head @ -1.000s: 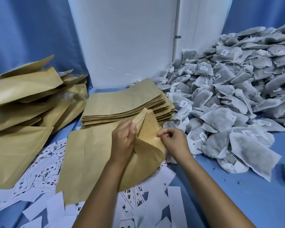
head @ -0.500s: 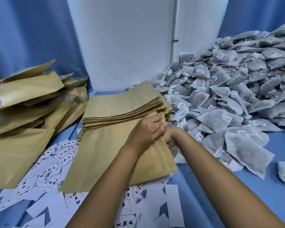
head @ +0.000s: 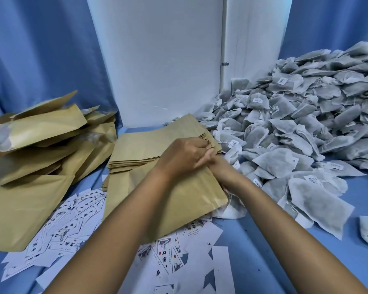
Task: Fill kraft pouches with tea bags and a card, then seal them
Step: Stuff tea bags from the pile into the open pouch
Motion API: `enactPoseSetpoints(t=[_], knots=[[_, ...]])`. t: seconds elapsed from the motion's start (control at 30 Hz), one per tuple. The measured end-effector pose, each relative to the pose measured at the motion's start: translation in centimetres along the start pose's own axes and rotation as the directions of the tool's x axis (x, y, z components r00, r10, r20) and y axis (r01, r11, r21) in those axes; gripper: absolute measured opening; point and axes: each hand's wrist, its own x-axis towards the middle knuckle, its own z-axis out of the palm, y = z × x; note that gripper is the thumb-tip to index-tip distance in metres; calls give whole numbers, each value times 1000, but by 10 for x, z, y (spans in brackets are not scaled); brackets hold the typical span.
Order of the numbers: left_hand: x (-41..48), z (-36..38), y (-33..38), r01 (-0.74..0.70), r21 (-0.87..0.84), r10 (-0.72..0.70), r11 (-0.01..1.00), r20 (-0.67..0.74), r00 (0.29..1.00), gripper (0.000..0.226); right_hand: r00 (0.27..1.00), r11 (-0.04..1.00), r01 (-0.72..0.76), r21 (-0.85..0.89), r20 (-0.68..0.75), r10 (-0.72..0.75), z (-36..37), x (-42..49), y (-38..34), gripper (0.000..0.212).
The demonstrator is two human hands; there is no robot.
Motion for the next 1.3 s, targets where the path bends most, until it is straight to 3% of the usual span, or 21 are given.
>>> enactPoseSetpoints(t=[0.03, 0.07, 0.1, 0.13, 0.17, 0.23, 0.3, 0.37, 0.53, 0.63, 0.67, 0.73, 0.87, 0.93, 1.0, 1.07, 1.17, 1.2, 1.27, 1.3], knots=[[0, 0, -3, 3, -7, -3, 1000, 3, 1000, 43, 979, 986, 98, -135, -165, -119, -10, 4, 0, 16], [1, 0, -3, 6, -26, -6, 1000, 9, 1000, 43, 896, 917, 135, -376, -349, -275, -21, 10, 4, 13], [2, 1, -3, 11, -47, -10, 999, 17, 1000, 44, 811, 779, 84, -622, -412, -416, -33, 15, 9, 25], [4, 3, -2, 17, -64, -15, 998, 25, 1000, 44, 807, 611, -1, -791, -362, -467, -44, 20, 15, 44], [4, 5, -1, 21, -77, -19, 997, 27, 999, 45, 864, 507, -58, -860, -297, -406, -54, 25, 22, 64], [4, 12, -1, 36, -89, -33, 995, 28, 999, 46, 951, 448, -113, -887, -227, -210, -64, 35, 38, 81], [0, 18, -1, 59, -96, -57, 994, 24, 998, 47, 976, 371, -132, -919, -186, -113, -67, 40, 59, 74], [-3, 21, 0, 82, -105, -80, 991, 20, 997, 49, 959, 324, -157, -933, -222, -174, -71, 41, 73, 56], [-5, 20, 2, 108, -105, -107, 989, 19, 994, 50, 801, 644, -17, -765, -396, -449, -76, 31, 70, 17], [-5, 21, 1, 101, -112, -99, 989, 21, 995, 49, 696, 865, 192, -463, -557, -452, -73, 15, 62, 23], [-5, 21, 0, 106, -115, -104, 988, 26, 994, 49, 701, 923, 278, -266, -601, -384, -70, 9, 57, 22], [-4, 24, -2, 124, -121, -120, 985, 35, 992, 51, 729, 922, 382, 59, -632, -261, -66, -1, 45, 12], [-3, 29, -2, 143, -140, -143, 980, 14, 990, 49, 869, 890, 364, 276, -444, -218, -58, -13, 26, 15], [-1, 28, 0, 155, -146, -162, 977, -31, 986, 46, 924, 927, 284, 246, -330, -195, -45, -14, 27, 13], [-1, 28, 0, 175, -157, -189, 972, -77, 979, 43, 977, 932, 168, 321, -182, -113, -35, -14, 29, 19], [-3, 28, -2, 199, -171, -219, 965, -105, 970, 44, 995, 956, 104, 276, -41, -96, -32, -15, 33, 28], [-9, 26, -4, 248, -240, -289, 939, -156, 945, 46, 980, 973, 194, -124, 69, -186, -36, -21, 22, 31], [-10, 26, -3, 250, -257, -297, 934, -164, 941, 46, 982, 934, 187, -304, 88, -168, -38, -22, 19, 28], [-8, 29, 6, 196, -256, -239, 947, -147, 960, 44, 997, 876, 74, -477, 67, -47, -25, -22, 19, 27], [-6, 33, 12, 149, -255, -185, 955, -124, 975, 43, 986, 803, 144, -579, 155, -66, -37, -23, 36, 25]])
